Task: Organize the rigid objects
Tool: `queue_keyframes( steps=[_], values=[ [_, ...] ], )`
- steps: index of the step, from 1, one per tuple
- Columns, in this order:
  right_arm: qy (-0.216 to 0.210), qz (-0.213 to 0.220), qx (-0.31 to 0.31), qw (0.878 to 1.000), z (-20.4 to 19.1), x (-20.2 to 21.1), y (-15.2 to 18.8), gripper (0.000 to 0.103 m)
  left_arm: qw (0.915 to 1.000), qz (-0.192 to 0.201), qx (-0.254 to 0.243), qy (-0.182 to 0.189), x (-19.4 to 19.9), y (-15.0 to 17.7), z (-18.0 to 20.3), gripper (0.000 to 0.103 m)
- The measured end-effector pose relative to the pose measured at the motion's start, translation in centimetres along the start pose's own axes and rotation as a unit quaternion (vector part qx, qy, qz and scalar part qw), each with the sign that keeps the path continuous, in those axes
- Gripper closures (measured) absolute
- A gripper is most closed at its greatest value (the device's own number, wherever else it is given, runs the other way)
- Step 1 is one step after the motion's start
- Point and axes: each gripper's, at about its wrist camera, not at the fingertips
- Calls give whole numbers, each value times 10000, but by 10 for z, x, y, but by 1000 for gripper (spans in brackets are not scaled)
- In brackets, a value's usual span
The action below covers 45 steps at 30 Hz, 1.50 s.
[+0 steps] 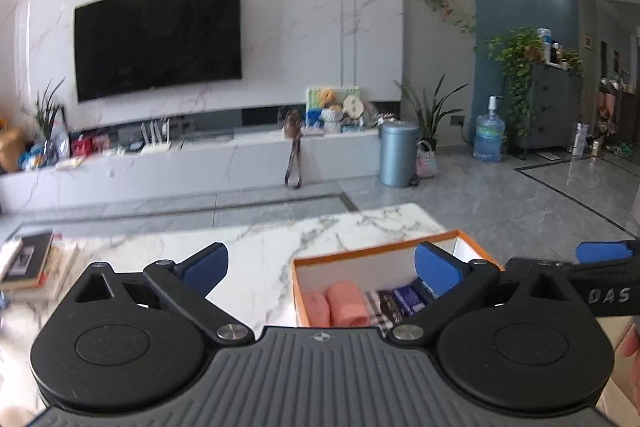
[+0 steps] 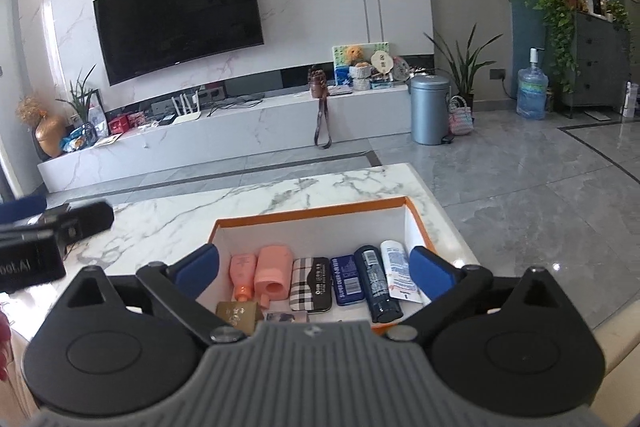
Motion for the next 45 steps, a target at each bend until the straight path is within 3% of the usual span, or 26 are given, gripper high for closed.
queue_keyframes(
  steps=[4, 19, 33, 45],
  values=[
    [46, -34, 62, 10000, -2, -3, 4, 2, 9995, -322, 69, 24, -3, 8, -7, 0],
    [109, -496, 270, 9983, -14, -30, 29, 2, 9960, -869, 151, -118, -16, 39, -20, 0],
    [62, -758, 403, 9963, -26, -41, 40, 2, 9925, -1192, 118, -260, -19, 44, -25, 0],
    [91, -768, 362, 9963, -23, -39, 41, 2, 9924, -1196, 43, -281, -15, 44, -23, 0]
  ],
)
Point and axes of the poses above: each gripper's, at about its wrist camera, not at the fingertips, and x roughly against the way its jaws point, z to its right, y to its underside, and after that the axes turned 11 degrees about z, right-handed
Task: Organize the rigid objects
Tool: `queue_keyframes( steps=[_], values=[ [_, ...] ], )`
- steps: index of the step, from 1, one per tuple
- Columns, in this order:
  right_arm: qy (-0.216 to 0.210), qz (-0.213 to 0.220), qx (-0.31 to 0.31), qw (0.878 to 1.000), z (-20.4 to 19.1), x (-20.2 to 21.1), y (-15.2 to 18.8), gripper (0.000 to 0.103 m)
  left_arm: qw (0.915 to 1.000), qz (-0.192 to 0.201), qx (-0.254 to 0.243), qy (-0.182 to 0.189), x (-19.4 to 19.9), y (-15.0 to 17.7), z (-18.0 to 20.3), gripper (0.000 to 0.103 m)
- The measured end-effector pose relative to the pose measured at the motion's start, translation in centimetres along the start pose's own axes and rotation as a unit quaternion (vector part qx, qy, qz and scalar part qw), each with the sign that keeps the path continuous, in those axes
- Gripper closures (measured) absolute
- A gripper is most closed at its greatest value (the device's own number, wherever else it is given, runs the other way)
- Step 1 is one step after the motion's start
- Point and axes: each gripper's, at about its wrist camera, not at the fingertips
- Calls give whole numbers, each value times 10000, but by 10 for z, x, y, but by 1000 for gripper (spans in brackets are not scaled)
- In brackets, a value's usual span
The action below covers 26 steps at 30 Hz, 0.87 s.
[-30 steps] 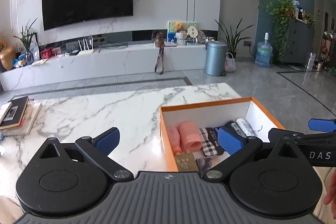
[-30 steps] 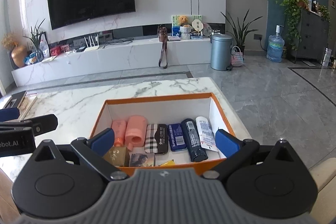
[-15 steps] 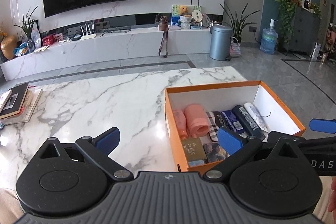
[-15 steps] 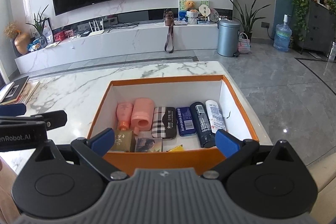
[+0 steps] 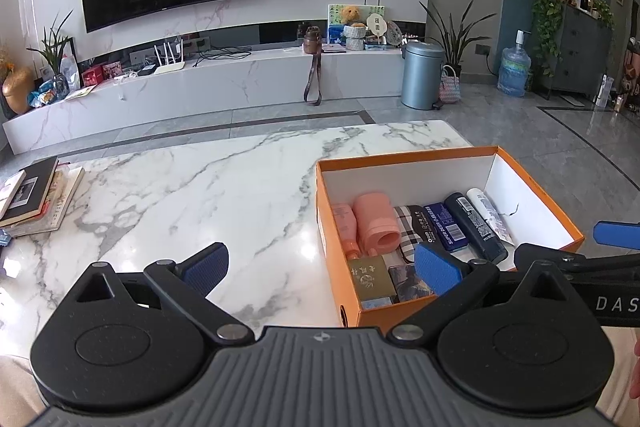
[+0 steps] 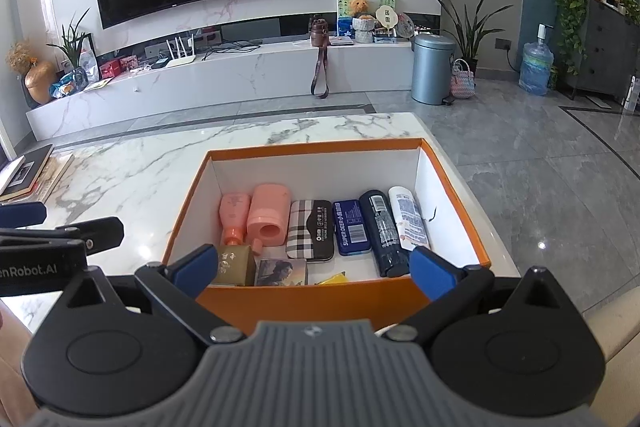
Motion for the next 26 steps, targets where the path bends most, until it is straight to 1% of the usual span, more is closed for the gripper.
queue_keyframes(
  steps=[15, 16, 26],
  values=[
    [-13, 1, -11, 10000, -1, 4, 3, 2, 10000, 13, -6, -53, 4, 0, 1, 0],
    [-11, 1, -13, 10000, -1, 4, 4, 2, 9999, 46, 45, -126, 4, 0, 1, 0],
    [1, -10, -16, 10000, -3, 8, 4, 2, 9999, 86, 64, -102, 8, 0, 1, 0]
  ],
)
Point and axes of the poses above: each gripper's, at about its wrist camera, not at the fingertips, and x roughly against the way its jaws point, z to its right, y to its underside, and after that the axes turned 11 degrees about z, right-handed
